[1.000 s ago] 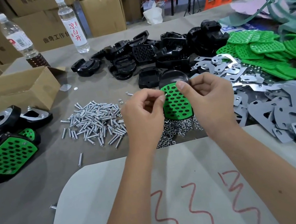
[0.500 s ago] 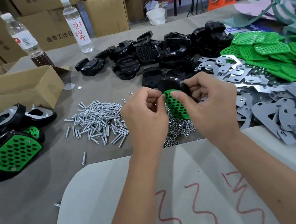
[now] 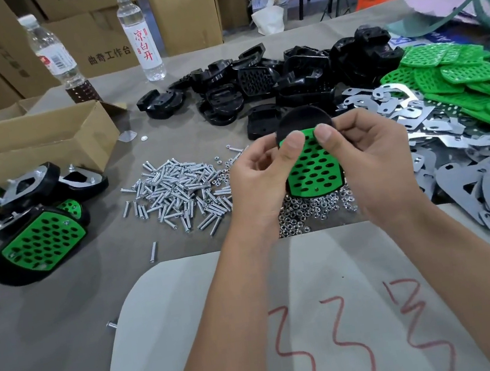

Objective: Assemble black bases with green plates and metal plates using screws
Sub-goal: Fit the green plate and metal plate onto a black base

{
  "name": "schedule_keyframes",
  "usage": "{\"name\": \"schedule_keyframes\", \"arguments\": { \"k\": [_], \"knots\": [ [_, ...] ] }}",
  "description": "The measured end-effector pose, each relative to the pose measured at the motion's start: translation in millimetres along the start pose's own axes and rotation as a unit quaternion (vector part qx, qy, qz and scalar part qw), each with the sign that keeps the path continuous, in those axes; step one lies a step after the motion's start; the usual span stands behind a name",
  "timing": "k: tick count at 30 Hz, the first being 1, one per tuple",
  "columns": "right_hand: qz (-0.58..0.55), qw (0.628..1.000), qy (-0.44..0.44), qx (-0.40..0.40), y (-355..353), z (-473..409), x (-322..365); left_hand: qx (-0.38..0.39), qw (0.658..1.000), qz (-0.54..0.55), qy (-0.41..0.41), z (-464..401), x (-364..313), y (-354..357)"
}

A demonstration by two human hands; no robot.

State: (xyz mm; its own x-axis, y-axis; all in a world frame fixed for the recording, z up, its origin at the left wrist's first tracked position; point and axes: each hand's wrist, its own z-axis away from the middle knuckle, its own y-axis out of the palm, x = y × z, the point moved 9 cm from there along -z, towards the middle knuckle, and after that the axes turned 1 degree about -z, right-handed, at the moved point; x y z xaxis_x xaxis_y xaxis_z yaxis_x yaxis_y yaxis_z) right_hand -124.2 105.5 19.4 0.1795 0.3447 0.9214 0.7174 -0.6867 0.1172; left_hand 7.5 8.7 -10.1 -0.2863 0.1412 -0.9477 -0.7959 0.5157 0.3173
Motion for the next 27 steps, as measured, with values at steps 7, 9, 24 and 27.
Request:
{"name": "schedule_keyframes", "arguments": {
  "k": [7,9,24,27],
  "knots": [
    [-0.013,0.999,0.035,0.0,-0.6,-0.3,-10.6,-0.008,1.0,-0.014,-0.014,2.0,0.4,-1.3],
    [-0.019,0.999,0.043,-0.004,-1.2,-0.8,-13.5,-0.005,1.0,-0.025,-0.003,3.2,-0.9,0.9],
    [-0.065,0.995,0.074,-0.005,1.6,0.5,-16.9,-0.011,0.999,-0.001,0.036,3.8,-4.1,6.2],
    [-0.037,0.997,0.063,-0.01,-0.1,0.1,-16.4,-0.009,0.998,-0.014,0.062,4.0,-6.4,7.6]
  ]
}}
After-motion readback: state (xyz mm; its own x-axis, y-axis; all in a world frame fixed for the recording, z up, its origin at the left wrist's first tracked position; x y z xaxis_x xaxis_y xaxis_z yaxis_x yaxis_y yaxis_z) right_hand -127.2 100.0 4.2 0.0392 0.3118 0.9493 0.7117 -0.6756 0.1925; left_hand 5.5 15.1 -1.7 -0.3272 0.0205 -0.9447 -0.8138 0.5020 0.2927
